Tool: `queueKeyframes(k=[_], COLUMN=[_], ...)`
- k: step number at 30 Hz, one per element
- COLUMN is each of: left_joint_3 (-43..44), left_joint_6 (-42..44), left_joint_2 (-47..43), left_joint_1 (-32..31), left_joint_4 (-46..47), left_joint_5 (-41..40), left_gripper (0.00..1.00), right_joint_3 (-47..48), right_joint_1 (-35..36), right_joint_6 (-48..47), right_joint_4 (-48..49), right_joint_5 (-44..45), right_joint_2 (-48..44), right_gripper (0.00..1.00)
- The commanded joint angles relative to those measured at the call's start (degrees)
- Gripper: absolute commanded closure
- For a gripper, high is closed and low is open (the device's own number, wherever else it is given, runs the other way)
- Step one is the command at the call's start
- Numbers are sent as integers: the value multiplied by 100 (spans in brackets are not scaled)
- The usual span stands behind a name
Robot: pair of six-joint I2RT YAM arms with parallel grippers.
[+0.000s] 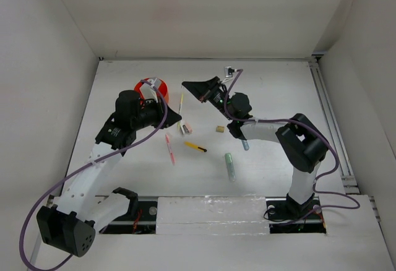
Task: Sort the stationery into containers
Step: Cap the pen
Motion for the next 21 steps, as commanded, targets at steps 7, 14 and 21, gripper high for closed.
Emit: queueKeyframes(k=[7, 14, 21], left_joint_3=[-39, 13, 66], left_joint_6=[22, 22, 75], left_joint_2=[-18, -70, -70], left_joint_1=[15, 15, 15], left_joint_4=[111, 111, 49], left_joint_5=[-90, -196, -311], left_gripper=[100, 100, 100], right_joint_3=[270, 270, 270], right_joint_1=[-11, -11, -11], right_joint_6=[163, 163, 163], right_joint_4=[599, 599, 546], right_joint_5=[-139, -245, -245], right_joint_2=[-85, -33, 20], right_gripper=[100, 100, 100])
